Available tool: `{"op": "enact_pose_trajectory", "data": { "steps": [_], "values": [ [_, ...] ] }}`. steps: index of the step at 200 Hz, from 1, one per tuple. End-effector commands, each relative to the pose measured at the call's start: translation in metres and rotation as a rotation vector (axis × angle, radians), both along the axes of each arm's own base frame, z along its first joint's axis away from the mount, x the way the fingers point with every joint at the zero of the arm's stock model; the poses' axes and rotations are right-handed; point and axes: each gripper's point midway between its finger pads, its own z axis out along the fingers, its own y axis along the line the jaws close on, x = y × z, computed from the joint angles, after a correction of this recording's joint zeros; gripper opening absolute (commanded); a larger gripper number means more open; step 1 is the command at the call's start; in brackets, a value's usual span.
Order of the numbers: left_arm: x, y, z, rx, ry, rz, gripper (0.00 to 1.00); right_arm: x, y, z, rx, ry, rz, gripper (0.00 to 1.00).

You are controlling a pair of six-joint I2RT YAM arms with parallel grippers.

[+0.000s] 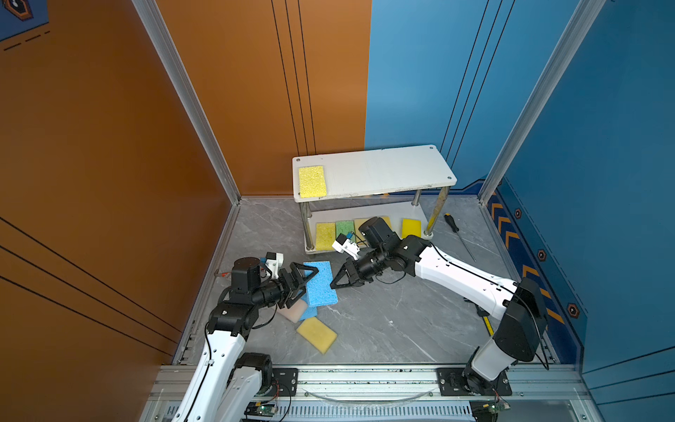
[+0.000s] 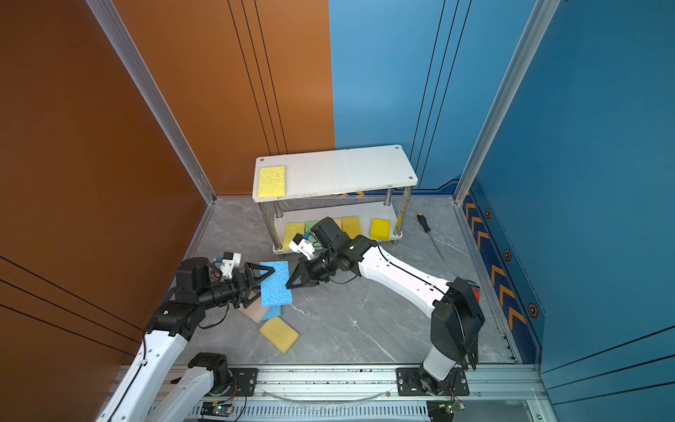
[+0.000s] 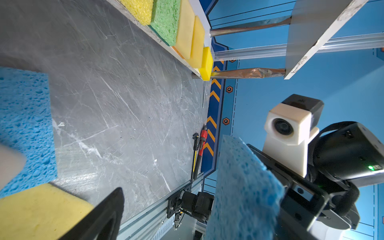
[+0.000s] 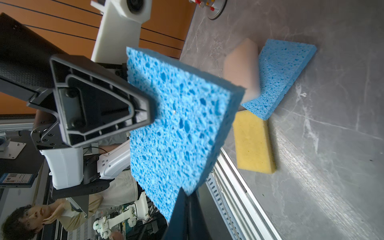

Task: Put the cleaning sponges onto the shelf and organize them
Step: 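Lift the larger blue sponge upright with the right gripper, then carry the blue sponge up toward the shelf top with the right gripper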

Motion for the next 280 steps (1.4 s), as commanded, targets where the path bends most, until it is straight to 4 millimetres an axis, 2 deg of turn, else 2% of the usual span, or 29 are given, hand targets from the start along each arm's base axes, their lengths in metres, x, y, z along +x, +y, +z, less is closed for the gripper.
{"op": "enact_pose_trajectory", "data": {
  "steps": [1, 12, 34, 57, 84, 103, 115, 139, 157, 169, 191, 214, 219, 224, 240, 259, 280],
  "values": [
    [0.010, -0.003, 0.019, -0.011, -0.072, 0.024, 0.89, -0.004, 0.008, 0.008, 0.022, 0.008, 0.026, 0.00],
    [0.011, -0.005, 0.021, -0.016, -0.077, 0.021, 0.87, -0.004, 0.009, 0.007, 0.020, 0.010, 0.027, 0.00],
    [0.012, -0.005, 0.024, -0.018, -0.083, 0.019, 0.61, -0.003, 0.009, 0.002, 0.004, 0.012, 0.023, 0.00],
    [0.011, -0.006, 0.025, -0.018, -0.090, 0.015, 0.38, -0.003, 0.008, -0.002, -0.015, 0.008, 0.025, 0.00],
    [0.011, -0.005, 0.021, -0.015, -0.080, 0.021, 0.31, -0.001, 0.009, -0.002, -0.020, 0.006, 0.025, 0.00],
    [0.011, -0.005, 0.022, -0.015, -0.087, 0.020, 0.15, 0.001, 0.011, 0.000, -0.015, 0.003, 0.024, 0.00],
    [0.011, -0.005, 0.022, -0.014, -0.087, 0.021, 0.06, 0.003, 0.013, 0.003, -0.007, 0.000, 0.025, 0.07],
    [0.012, -0.002, 0.023, -0.012, -0.089, 0.038, 0.05, 0.009, 0.012, 0.011, 0.006, -0.011, 0.011, 0.31],
    [0.015, 0.002, 0.027, -0.016, -0.097, 0.061, 0.05, 0.014, 0.012, 0.019, 0.018, -0.021, -0.003, 0.53],
    [0.017, 0.004, 0.035, -0.028, -0.115, 0.084, 0.05, 0.019, 0.010, 0.025, 0.029, -0.027, -0.016, 0.62],
    [0.022, 0.012, 0.049, -0.059, -0.141, 0.147, 0.04, 0.028, 0.008, 0.040, 0.052, -0.042, -0.043, 0.71],
    [0.028, 0.021, 0.063, -0.111, -0.170, 0.231, 0.04, 0.037, 0.006, 0.056, 0.075, -0.068, -0.072, 0.73],
    [0.029, 0.022, 0.062, -0.122, -0.160, 0.248, 0.04, 0.037, 0.006, 0.059, 0.081, -0.074, -0.073, 0.73],
    [0.031, 0.023, 0.072, -0.144, -0.197, 0.262, 0.04, 0.038, 0.007, 0.062, 0.087, -0.080, -0.075, 0.73],
    [0.036, 0.026, 0.082, -0.196, -0.217, 0.296, 0.04, 0.040, 0.007, 0.070, 0.101, -0.089, -0.082, 0.77],
    [0.040, 0.027, 0.089, -0.224, -0.227, 0.309, 0.04, 0.040, 0.009, 0.079, 0.126, -0.092, -0.090, 0.89],
    [0.043, 0.026, 0.096, -0.235, -0.238, 0.307, 0.05, 0.041, 0.010, 0.085, 0.146, -0.097, -0.096, 0.90]
  ]
}}
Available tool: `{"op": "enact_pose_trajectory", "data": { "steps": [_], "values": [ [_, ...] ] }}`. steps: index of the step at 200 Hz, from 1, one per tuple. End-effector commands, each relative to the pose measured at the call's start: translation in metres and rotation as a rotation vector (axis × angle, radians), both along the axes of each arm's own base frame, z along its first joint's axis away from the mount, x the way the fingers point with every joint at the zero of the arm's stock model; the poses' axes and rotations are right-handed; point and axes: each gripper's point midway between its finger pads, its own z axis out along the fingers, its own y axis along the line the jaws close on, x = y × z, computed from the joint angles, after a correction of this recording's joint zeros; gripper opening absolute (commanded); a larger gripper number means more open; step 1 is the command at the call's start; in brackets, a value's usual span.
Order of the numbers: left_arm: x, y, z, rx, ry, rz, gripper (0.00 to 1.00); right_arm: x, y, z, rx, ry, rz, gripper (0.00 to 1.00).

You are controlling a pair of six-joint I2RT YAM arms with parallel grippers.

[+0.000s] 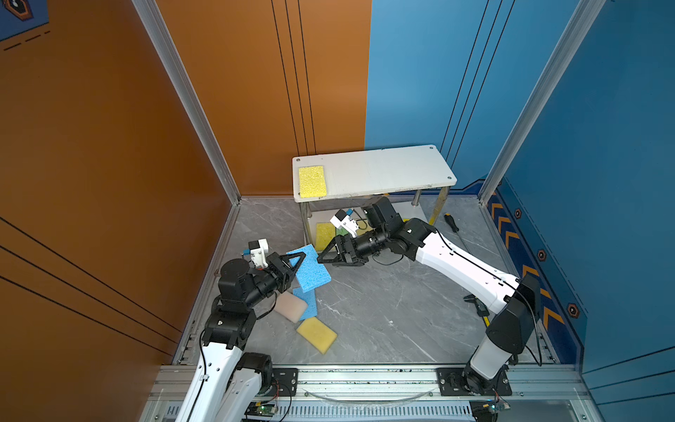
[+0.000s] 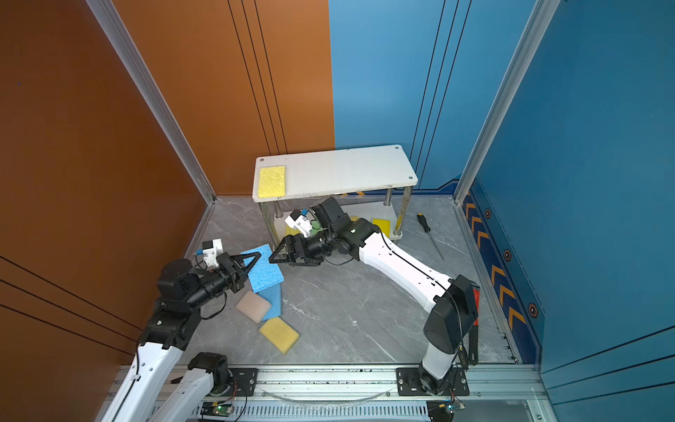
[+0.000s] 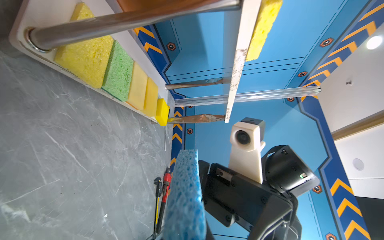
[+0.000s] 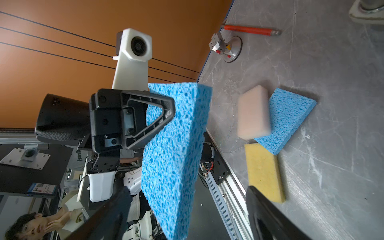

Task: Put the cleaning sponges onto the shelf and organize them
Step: 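Carry the blue sponge up toward the shelf top with the right gripper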

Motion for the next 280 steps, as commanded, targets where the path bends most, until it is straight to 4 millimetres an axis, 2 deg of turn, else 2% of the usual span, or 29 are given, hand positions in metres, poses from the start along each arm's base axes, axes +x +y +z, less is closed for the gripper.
{"op": "enact_pose_trajectory", "data": {
  "steps": [1, 40, 108, 134, 156, 195, 210, 226, 261, 273, 280],
  "values": [
    [0.009, 0.005, 0.020, -0.045, -0.051, 0.042, 0.05, 0.000, 0.000, 0.028, 0.057, -0.041, -0.017, 0.90],
    [0.012, 0.005, 0.027, -0.050, -0.063, 0.047, 0.04, -0.003, 0.005, 0.034, 0.086, -0.034, -0.011, 0.87],
    [0.017, 0.010, 0.037, -0.052, -0.101, 0.078, 0.04, -0.013, 0.012, 0.034, 0.109, -0.007, 0.010, 0.67],
    [0.018, 0.012, 0.037, -0.045, -0.104, 0.087, 0.04, -0.016, 0.013, 0.035, 0.115, 0.001, 0.015, 0.54],
    [0.018, 0.010, 0.039, -0.041, -0.108, 0.077, 0.04, -0.015, 0.013, 0.034, 0.113, -0.001, 0.011, 0.48],
    [0.017, 0.010, 0.039, -0.039, -0.110, 0.074, 0.04, -0.013, 0.014, 0.034, 0.111, 0.002, 0.001, 0.20],
    [0.016, 0.010, 0.040, -0.039, -0.112, 0.073, 0.06, -0.013, 0.013, 0.034, 0.110, 0.000, -0.003, 0.16],
    [0.015, 0.010, 0.039, -0.034, -0.107, 0.070, 0.14, -0.012, 0.012, 0.036, 0.111, -0.004, -0.011, 0.14],
    [0.010, 0.009, 0.039, 0.005, -0.096, 0.051, 0.70, -0.011, 0.007, 0.039, 0.114, -0.014, -0.025, 0.14],
    [0.007, 0.010, 0.039, 0.023, -0.091, 0.047, 0.82, -0.011, 0.006, 0.041, 0.116, -0.019, -0.025, 0.13],
    [0.006, 0.012, 0.040, 0.031, -0.089, 0.047, 0.85, -0.012, 0.005, 0.043, 0.120, -0.023, -0.027, 0.13]
  ]
}}
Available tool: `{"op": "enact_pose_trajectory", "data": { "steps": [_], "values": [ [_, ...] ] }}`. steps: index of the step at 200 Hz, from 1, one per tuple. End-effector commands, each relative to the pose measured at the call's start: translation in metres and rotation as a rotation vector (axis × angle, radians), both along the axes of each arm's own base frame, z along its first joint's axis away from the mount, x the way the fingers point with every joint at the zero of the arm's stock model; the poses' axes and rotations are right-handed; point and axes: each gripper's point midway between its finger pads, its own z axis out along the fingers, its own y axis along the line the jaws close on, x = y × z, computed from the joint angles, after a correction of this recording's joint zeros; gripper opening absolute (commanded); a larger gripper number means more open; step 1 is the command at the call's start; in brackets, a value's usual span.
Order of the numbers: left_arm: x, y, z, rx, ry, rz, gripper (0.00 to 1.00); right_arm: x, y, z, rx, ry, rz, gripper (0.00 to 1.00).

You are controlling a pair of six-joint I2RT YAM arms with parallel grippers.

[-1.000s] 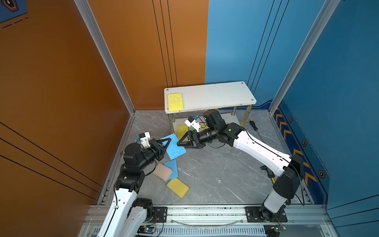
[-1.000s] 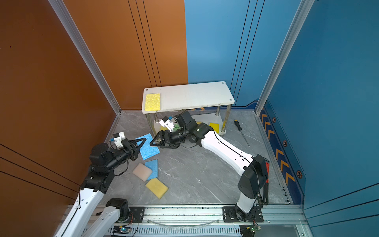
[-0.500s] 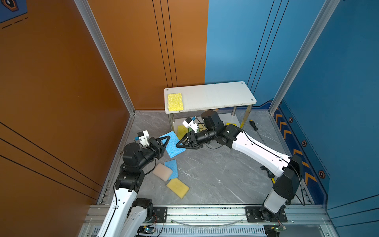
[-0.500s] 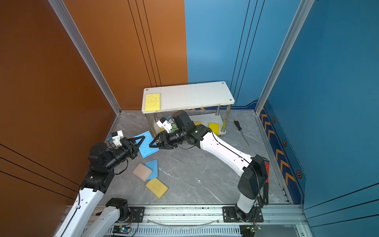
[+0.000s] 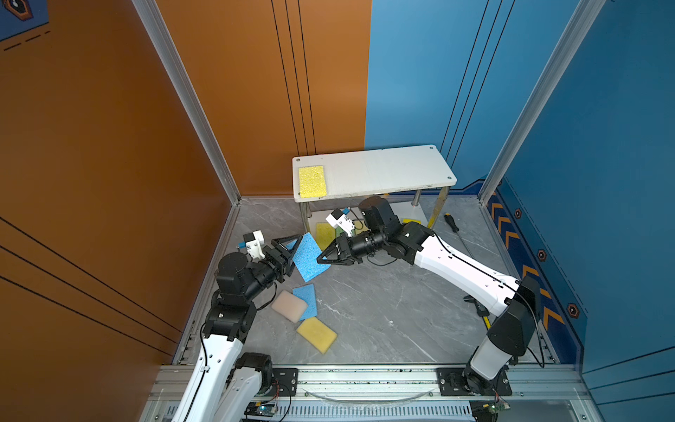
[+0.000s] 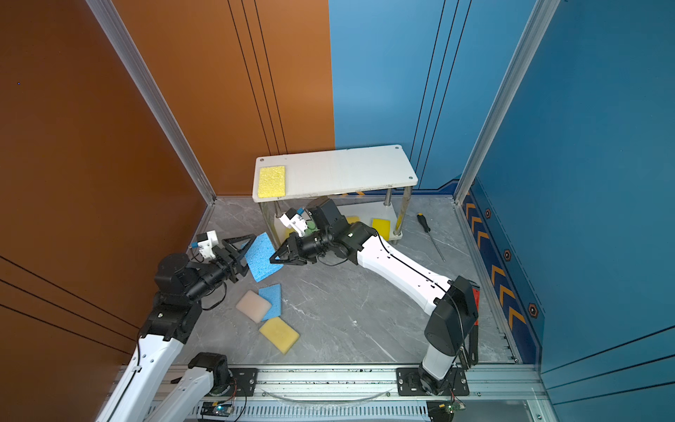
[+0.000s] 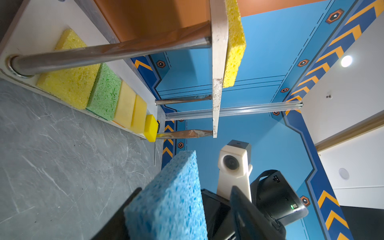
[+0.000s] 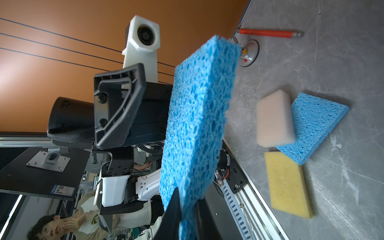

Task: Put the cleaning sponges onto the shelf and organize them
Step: 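Carry the blue sponge up toward the shelf top with the right gripper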

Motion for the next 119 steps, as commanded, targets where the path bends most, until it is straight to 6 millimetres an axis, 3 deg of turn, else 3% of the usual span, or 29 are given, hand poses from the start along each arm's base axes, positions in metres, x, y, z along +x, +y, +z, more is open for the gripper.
{"op": "enact_pose_trajectory", "data": {
  "steps": [1, 22, 61, 73, 119],
  "values": [
    [-0.010, 0.002, 0.015, 0.048, -0.038, -0.014, 0.85, -0.004, -0.010, 0.025, 0.050, -0.055, -0.013, 0.13],
    [-0.015, 0.009, 0.015, 0.056, -0.034, 0.003, 0.96, -0.005, -0.015, 0.031, 0.055, -0.073, -0.020, 0.13],
    [-0.021, 0.018, 0.019, 0.048, -0.049, 0.026, 0.98, -0.010, -0.026, 0.045, 0.061, -0.117, -0.019, 0.13],
    [-0.023, 0.019, 0.013, 0.048, -0.015, 0.028, 0.98, -0.009, -0.030, 0.053, 0.071, -0.134, -0.027, 0.13],
    [-0.028, 0.023, 0.007, 0.057, 0.000, 0.037, 0.99, 0.014, -0.050, 0.087, 0.116, -0.198, -0.111, 0.13]
  ]
}}
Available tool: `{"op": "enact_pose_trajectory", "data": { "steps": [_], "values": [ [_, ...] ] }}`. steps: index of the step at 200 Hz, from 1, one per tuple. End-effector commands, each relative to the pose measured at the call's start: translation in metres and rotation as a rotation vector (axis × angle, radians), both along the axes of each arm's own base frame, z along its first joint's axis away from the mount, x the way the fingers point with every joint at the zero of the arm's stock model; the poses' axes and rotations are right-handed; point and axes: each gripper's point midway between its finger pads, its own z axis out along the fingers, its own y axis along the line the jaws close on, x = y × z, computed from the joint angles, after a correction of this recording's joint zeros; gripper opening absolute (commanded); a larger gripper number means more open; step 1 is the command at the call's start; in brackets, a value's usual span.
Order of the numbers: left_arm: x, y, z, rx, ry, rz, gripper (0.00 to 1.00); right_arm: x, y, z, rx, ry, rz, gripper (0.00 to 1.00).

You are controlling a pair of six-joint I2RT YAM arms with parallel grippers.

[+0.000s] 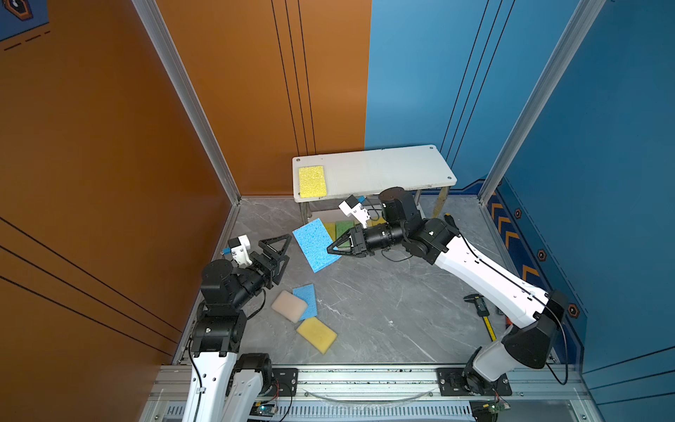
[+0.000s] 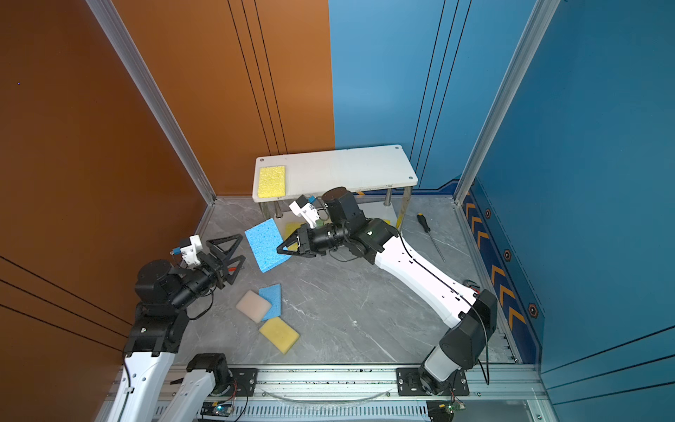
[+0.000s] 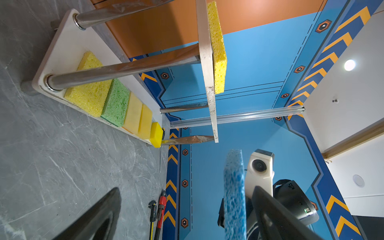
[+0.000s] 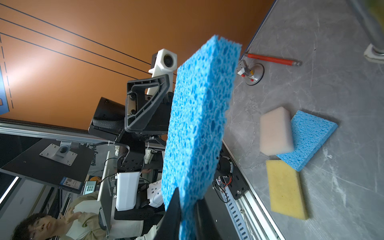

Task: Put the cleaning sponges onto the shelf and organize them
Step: 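Carry the blue sponge up toward the shelf top with the right gripper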

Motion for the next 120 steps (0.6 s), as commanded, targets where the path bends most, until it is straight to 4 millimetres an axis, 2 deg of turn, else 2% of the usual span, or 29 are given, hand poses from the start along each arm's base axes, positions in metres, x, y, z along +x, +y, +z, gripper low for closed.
{"op": "enact_pose_trajectory", "data": {
  "steps": [1, 20, 24, 52, 91, 120],
  "values": [
    [-0.009, -0.002, 0.003, 0.019, -0.009, -0.023, 0.99, 0.011, -0.018, 0.036, 0.048, -0.089, -0.055, 0.13],
    [-0.012, -0.001, -0.002, 0.027, 0.003, -0.023, 0.99, 0.019, -0.021, 0.052, 0.071, -0.117, -0.077, 0.13],
    [-0.013, -0.002, -0.003, 0.029, 0.006, -0.024, 0.99, 0.031, -0.030, 0.062, 0.086, -0.137, -0.111, 0.13],
    [-0.019, -0.001, -0.011, 0.052, 0.032, -0.027, 0.99, 0.055, -0.044, 0.087, 0.118, -0.191, -0.180, 0.14],
    [-0.026, 0.000, -0.025, 0.080, 0.076, -0.022, 0.99, 0.107, -0.067, 0.094, 0.091, -0.199, -0.334, 0.13],
    [-0.033, 0.001, -0.036, 0.105, 0.114, -0.027, 0.99, 0.136, -0.074, 0.098, 0.078, -0.213, -0.400, 0.13]
  ]
}}
